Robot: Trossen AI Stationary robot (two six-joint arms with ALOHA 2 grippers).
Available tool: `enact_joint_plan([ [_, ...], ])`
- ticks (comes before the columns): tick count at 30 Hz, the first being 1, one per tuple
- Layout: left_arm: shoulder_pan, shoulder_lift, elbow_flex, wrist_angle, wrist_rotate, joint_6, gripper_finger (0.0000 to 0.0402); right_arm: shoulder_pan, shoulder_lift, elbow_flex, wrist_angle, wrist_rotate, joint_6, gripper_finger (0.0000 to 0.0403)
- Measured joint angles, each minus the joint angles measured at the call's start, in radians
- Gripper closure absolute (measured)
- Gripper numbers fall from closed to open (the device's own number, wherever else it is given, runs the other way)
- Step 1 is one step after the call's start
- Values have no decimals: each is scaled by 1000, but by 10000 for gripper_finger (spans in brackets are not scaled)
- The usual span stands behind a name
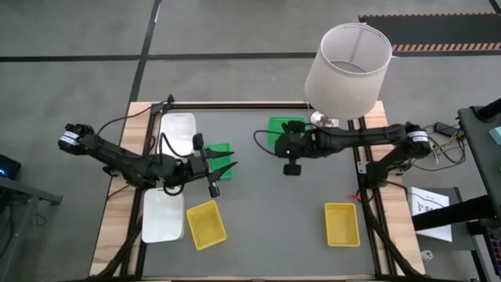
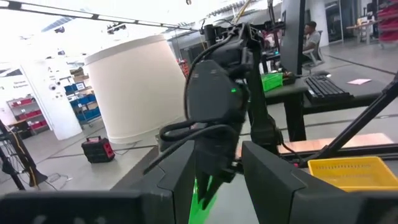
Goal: Stack baskets by color
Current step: Stack the bottom right green bin on the top green bin
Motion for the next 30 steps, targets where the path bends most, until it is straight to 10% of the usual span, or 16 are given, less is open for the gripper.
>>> enact_joint_plan([
  [30,0,1,-2,-51,0,61,285,-182,215,18,33,105,-143,356],
])
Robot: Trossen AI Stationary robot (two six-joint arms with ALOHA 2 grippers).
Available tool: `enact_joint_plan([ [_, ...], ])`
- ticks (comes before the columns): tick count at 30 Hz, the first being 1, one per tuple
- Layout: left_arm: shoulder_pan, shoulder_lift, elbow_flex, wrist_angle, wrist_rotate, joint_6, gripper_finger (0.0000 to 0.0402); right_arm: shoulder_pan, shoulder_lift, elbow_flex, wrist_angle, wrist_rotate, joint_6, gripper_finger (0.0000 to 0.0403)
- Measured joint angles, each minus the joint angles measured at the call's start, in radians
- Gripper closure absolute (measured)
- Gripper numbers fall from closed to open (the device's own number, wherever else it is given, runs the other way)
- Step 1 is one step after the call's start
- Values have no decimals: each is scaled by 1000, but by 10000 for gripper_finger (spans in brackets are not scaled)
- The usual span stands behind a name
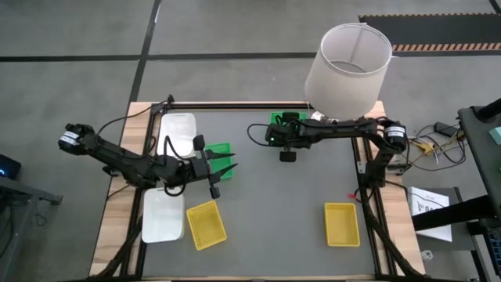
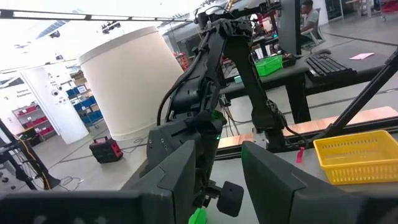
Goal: Stack baskets by color
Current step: Stack the bottom right green bin on the top green bin
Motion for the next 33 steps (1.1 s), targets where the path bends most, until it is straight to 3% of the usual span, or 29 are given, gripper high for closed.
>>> enact_joint_plan([
  [18,0,0,0,0,0,1,285,-12,-39,0,-1,-26,23,341],
  [33,0,2,-1,0,0,-8,285,-12,3,0,15,-18,34,319],
])
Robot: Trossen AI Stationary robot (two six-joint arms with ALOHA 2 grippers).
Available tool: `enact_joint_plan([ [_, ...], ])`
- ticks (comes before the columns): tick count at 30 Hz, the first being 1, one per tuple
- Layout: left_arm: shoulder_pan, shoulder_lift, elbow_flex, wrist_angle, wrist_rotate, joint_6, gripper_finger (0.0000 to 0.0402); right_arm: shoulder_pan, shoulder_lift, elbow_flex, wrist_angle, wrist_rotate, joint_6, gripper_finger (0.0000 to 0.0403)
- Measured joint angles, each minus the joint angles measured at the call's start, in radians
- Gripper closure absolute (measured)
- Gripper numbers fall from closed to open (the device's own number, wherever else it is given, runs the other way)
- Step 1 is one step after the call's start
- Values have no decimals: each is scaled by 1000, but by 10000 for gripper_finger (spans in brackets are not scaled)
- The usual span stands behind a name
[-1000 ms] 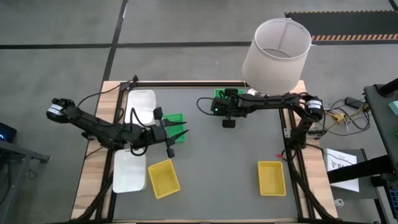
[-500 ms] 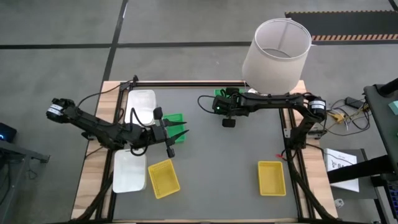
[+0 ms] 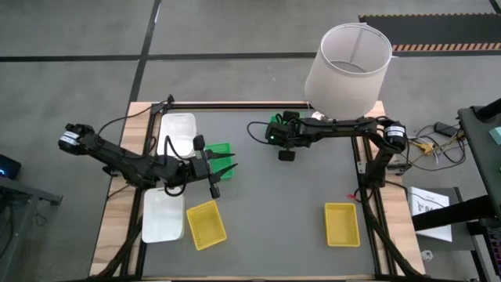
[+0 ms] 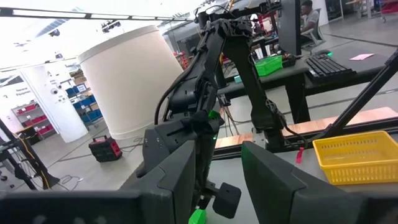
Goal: Stack baskets by color
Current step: Stack the bottom right green bin on the top green bin, then stack the bottom white bin on the top white bins
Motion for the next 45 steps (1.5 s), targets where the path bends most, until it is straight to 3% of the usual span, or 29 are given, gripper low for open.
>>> enact_joint_plan([
  [8,0,0,-1,0,0,0,285,0,-18,16,1,24,-21,321],
  [20,0,1,-1,-1,0,0,285,0,14,8,7,47,-60,390],
  [35,0,1,-1,-10,0,0,285,0,32,8,4,45,-61,305],
  [45,-1,39,-2,-46,1,-69,285,96,-61,3,-61,-8,86,303],
])
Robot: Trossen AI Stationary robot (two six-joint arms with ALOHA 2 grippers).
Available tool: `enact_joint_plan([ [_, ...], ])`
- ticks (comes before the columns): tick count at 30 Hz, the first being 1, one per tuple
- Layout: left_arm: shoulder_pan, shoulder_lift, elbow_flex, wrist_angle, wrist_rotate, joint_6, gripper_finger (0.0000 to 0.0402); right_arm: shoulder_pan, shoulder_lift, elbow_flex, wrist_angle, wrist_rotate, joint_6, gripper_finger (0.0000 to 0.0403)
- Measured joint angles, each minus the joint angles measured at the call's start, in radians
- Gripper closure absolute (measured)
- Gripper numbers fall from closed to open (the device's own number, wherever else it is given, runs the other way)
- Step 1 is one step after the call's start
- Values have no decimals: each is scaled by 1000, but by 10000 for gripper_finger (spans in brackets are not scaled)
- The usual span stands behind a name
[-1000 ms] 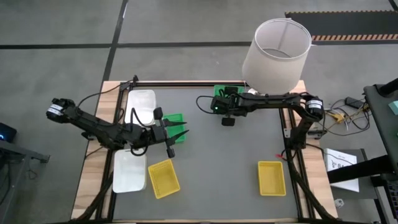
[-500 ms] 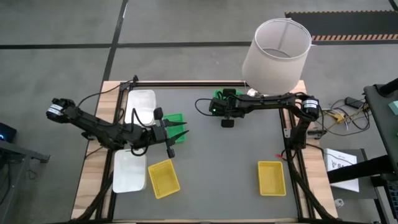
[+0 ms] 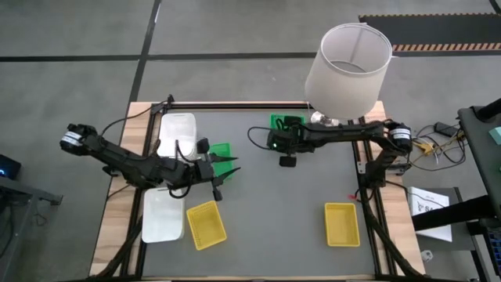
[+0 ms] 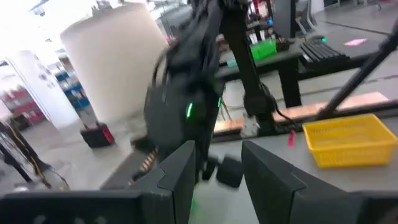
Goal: Stack baskets by color
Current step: Stack the bottom white bin on the top white bins
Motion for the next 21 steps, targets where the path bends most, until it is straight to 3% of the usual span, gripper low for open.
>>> enact_joint_plan([
  [9,-1,45,-1,-119,1,-178,285,275,-132,-110,145,8,116,352],
  [14,-2,44,-1,-168,1,-265,285,396,-224,-263,402,8,134,370],
  [21,-3,65,0,-174,1,-334,285,498,-354,-482,802,7,30,375],
])
